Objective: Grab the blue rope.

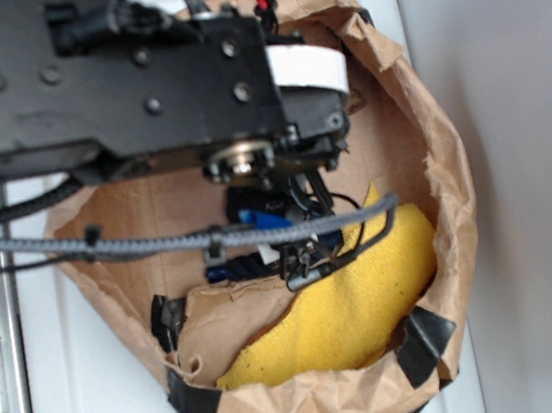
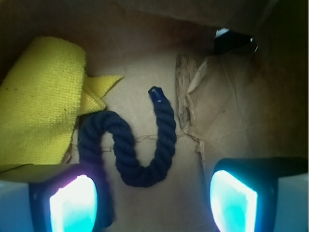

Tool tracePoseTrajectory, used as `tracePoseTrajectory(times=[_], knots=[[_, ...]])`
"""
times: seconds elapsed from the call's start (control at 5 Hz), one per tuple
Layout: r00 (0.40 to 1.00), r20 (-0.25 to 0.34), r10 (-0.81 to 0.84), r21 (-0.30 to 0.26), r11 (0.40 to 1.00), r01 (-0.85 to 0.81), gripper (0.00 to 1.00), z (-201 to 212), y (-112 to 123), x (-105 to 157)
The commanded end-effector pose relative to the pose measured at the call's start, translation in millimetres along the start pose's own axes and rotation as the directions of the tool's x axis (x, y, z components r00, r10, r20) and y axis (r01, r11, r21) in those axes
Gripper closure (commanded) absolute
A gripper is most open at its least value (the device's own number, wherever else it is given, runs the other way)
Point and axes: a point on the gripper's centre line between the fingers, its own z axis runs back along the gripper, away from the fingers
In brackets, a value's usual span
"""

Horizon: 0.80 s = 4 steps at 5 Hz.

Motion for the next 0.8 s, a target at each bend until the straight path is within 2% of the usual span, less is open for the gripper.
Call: tracePoseTrajectory(times=[0.0, 0.4, 0.6], knots=[[0.997, 0.073, 0.004, -0.005, 1.000, -0.004, 0.00, 18.0, 3.9, 13.0], [0.997, 0.073, 0.004, -0.005, 1.000, -0.004, 0.00, 18.0, 3.9, 13.0], [0.997, 0.042, 0.070, -0.021, 0.997, -0.069, 0.00, -0.4, 11.1, 20.2]])
